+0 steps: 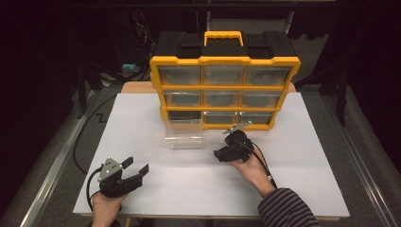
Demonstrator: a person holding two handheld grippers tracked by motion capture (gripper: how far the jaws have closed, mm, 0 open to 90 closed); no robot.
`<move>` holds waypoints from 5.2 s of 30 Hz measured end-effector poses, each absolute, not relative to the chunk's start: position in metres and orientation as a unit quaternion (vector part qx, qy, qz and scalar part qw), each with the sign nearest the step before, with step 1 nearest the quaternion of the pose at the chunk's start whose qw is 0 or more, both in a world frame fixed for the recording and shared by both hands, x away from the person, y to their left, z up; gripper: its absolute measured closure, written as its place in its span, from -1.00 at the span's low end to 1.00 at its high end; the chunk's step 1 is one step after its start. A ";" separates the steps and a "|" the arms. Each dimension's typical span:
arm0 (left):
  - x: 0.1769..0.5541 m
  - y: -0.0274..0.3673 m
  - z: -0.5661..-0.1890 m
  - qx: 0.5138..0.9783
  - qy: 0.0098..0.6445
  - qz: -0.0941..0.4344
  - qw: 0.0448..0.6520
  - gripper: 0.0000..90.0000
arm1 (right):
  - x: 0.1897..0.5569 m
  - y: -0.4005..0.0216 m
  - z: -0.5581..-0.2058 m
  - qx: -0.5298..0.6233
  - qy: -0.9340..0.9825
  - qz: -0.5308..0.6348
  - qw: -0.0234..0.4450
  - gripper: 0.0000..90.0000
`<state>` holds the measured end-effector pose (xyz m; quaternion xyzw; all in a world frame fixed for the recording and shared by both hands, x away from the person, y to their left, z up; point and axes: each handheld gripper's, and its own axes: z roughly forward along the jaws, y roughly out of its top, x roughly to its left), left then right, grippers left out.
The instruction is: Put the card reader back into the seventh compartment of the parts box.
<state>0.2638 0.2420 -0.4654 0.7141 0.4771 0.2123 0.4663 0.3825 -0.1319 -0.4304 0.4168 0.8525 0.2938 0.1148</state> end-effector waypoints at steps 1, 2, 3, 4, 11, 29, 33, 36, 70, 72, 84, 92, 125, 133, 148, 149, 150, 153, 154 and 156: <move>0.264 0.242 -0.465 0.714 0.477 0.212 0.466 -0.30 | 0.384 -0.129 -0.431 0.420 0.853 0.289 0.112 -0.32; 0.264 0.242 -0.465 0.714 0.478 0.212 0.466 -0.30 | 0.386 -0.127 -0.432 0.419 0.856 0.283 0.110 -0.32; 0.264 0.242 -0.465 0.714 0.478 0.212 0.466 -0.30 | 0.388 -0.124 -0.432 0.423 0.856 0.277 0.106 -0.32; 0.264 0.242 -0.465 0.714 0.477 0.212 0.466 -0.30 | 0.389 -0.123 -0.433 0.419 0.859 0.273 0.109 -0.32; 0.264 0.242 -0.465 0.715 0.476 0.212 0.466 -0.30 | 0.396 -0.113 -0.439 0.419 0.867 0.247 0.107 -0.32; 0.264 0.242 -0.465 0.717 0.475 0.212 0.463 -0.30 | 0.402 -0.109 -0.441 0.416 0.872 0.227 0.123 -0.33; 0.264 0.241 -0.466 0.718 0.475 0.213 0.462 -0.30 | 0.402 -0.110 -0.441 0.415 0.873 0.224 0.127 -0.35; 0.264 0.241 -0.465 0.719 0.474 0.213 0.462 -0.30 | 0.403 -0.111 -0.442 0.416 0.873 0.220 0.129 -0.38; 0.263 0.240 -0.466 0.721 0.473 0.213 0.459 -0.30 | 0.393 -0.135 -0.412 0.408 0.869 0.262 0.103 -0.33; 0.263 0.239 -0.466 0.722 0.473 0.212 0.459 -0.30 | 0.391 -0.138 -0.406 0.401 0.869 0.270 0.106 -0.33; 0.263 0.239 -0.466 0.721 0.474 0.211 0.459 -0.30 | 0.387 -0.148 -0.378 0.394 0.863 0.298 0.106 -0.33; 0.263 0.239 -0.466 0.722 0.474 0.211 0.458 -0.30 | 0.388 -0.147 -0.363 0.382 0.865 0.304 0.113 -0.33; 0.263 0.239 -0.466 0.724 0.471 0.209 0.458 -0.30 | 0.405 -0.082 -0.332 0.341 0.880 0.311 0.116 -0.34; 0.263 0.238 -0.467 0.724 0.471 0.208 0.458 -0.30 | 0.410 -0.068 -0.333 0.336 0.882 0.309 0.112 -0.33; 0.263 0.238 -0.467 0.725 0.470 0.207 0.459 -0.30 | 0.418 -0.042 -0.335 0.329 0.885 0.310 0.107 -0.34; 0.263 0.238 -0.467 0.725 0.470 0.207 0.459 -0.30 | 0.418 -0.041 -0.335 0.326 0.887 0.310 0.108 -0.34; 0.263 0.238 -0.467 0.725 0.470 0.208 0.459 -0.30 | 0.419 -0.040 -0.335 0.325 0.887 0.309 0.108 -0.34; 0.263 0.238 -0.467 0.725 0.470 0.207 0.459 -0.30 | 0.420 -0.035 -0.335 0.323 0.889 0.306 0.109 -0.34; 0.263 0.238 -0.467 0.725 0.470 0.207 0.459 -0.30 | 0.420 -0.034 -0.336 0.326 0.889 0.304 0.109 -0.34; 0.263 0.238 -0.467 0.725 0.470 0.207 0.459 -0.30 | 0.421 -0.032 -0.337 0.321 0.891 0.303 0.109 -0.34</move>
